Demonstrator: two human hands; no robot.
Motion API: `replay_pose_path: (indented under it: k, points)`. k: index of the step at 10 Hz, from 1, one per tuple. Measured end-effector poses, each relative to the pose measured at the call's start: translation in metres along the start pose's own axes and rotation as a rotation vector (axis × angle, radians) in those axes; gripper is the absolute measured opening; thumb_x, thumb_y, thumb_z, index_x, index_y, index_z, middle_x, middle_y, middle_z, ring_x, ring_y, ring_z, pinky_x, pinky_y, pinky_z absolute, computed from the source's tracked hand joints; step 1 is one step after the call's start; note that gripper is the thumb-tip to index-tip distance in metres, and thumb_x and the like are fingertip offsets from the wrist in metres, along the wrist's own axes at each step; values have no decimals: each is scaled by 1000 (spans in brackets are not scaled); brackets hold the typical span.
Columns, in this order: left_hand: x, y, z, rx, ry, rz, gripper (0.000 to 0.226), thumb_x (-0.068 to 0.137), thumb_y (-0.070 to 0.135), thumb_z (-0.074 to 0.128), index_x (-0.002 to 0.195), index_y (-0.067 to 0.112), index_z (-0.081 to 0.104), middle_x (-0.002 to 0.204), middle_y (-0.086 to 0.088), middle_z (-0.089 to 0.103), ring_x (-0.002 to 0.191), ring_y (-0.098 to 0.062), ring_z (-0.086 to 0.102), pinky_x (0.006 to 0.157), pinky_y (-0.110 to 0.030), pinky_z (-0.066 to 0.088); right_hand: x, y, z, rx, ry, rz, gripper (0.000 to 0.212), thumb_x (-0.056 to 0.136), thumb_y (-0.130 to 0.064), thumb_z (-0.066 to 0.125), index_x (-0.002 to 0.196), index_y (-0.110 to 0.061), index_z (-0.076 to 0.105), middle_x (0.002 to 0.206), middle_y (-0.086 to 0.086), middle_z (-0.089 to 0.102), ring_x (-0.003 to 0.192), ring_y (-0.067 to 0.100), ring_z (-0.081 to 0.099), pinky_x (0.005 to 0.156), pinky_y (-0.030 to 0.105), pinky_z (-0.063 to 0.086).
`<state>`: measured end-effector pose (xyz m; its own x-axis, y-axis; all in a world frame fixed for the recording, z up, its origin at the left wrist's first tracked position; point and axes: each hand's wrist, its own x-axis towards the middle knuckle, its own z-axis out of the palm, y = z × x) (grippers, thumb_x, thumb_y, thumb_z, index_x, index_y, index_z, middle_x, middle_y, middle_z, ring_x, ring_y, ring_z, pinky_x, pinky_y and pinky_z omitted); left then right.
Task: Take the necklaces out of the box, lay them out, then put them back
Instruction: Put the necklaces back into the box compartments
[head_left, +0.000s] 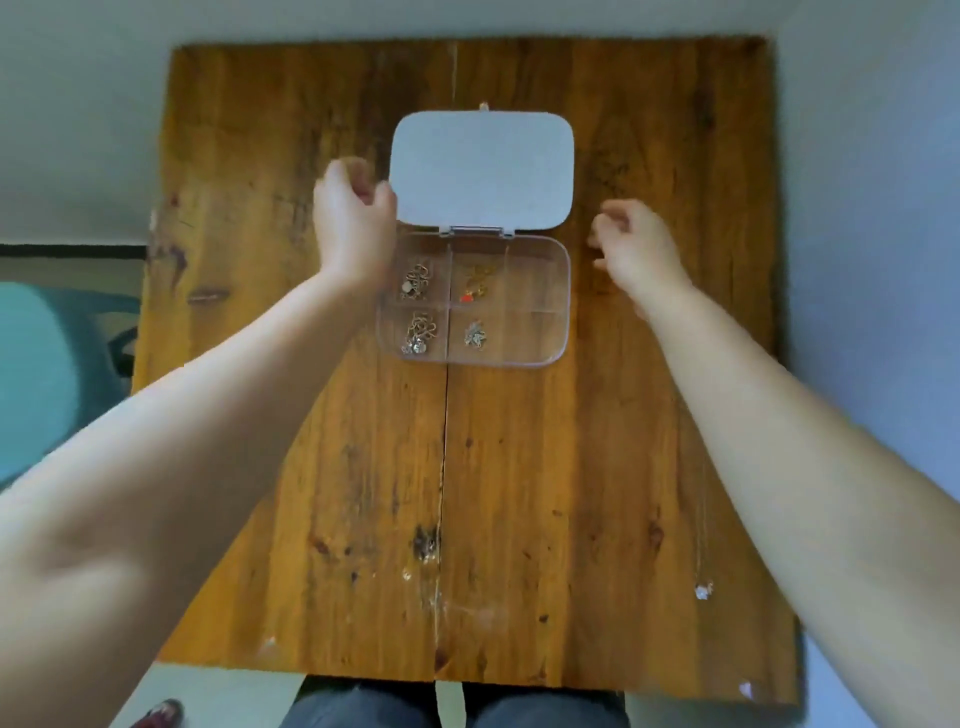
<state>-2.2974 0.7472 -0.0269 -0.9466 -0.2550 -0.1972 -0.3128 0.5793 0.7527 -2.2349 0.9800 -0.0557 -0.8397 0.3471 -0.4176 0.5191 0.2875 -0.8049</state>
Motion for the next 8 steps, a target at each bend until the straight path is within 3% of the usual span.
replay_pose_path:
  k: [1, 2, 3, 4, 5, 6, 7, 8]
  points:
    - [31, -6, 12, -183, -140, -381, 50, 88, 26, 56, 133, 11, 43, 128, -9, 55, 115, -27, 55, 95, -40, 49, 36, -27, 22, 321, -127, 169, 25, 96, -22, 44, 116, -14, 57, 110, -1, 67, 99, 15, 64, 78, 32, 54]
    - [35, -3, 15, -340, -225, -384, 32, 86, 5, 55, 118, 9, 58, 112, -8, 65, 100, -25, 63, 80, -34, 57, 40, -36, 30, 369, -112, 145, 22, 94, -7, 44, 104, -17, 61, 94, -6, 68, 89, 11, 66, 67, 28, 55]
    - [31, -2, 4, -367, -253, -271, 23, 86, 1, 54, 101, 15, 63, 110, -6, 66, 96, -20, 64, 76, -29, 57, 29, -35, 25, 357, -72, 51, 30, 94, -6, 45, 118, -19, 59, 109, -4, 67, 100, 13, 64, 78, 29, 58]
    - [20, -5, -16, -316, -292, -74, 23, 82, 1, 52, 88, 20, 63, 100, -3, 66, 86, -13, 60, 72, -23, 49, 4, -34, 8, 259, -37, -126, 24, 93, -10, 53, 111, -21, 64, 113, -2, 68, 105, 12, 63, 89, 32, 54]
    - [-1, -18, -41, -140, -307, 219, 27, 80, 1, 54, 86, 25, 66, 86, 6, 67, 79, -2, 61, 71, -18, 46, -31, -19, -5, 67, -98, -360, 24, 92, -9, 55, 109, -21, 67, 108, -2, 69, 97, -2, 62, 88, 16, 47]
    - [-18, -48, -48, 343, -316, 683, 26, 84, 2, 55, 106, 11, 65, 114, -10, 67, 106, -28, 59, 88, -37, 45, -55, 9, -1, -268, -97, -472, 33, 95, -2, 48, 122, -12, 62, 131, 5, 59, 123, 15, 50, 106, 27, 37]
    - [-25, -73, -45, 616, -352, 857, 38, 87, 1, 54, 125, 7, 52, 137, -16, 51, 125, -37, 46, 100, -52, 39, -64, 26, 9, -492, -114, -519, 40, 96, 0, 41, 134, -9, 50, 146, 10, 44, 136, 28, 36, 115, 43, 27]
    - [-26, -82, -47, 758, -398, 883, 53, 85, -2, 54, 135, 10, 38, 147, -16, 38, 135, -36, 33, 107, -53, 31, -71, 25, 14, -681, -154, -495, 50, 97, 2, 39, 145, -14, 33, 155, 6, 28, 144, 25, 21, 117, 43, 21]
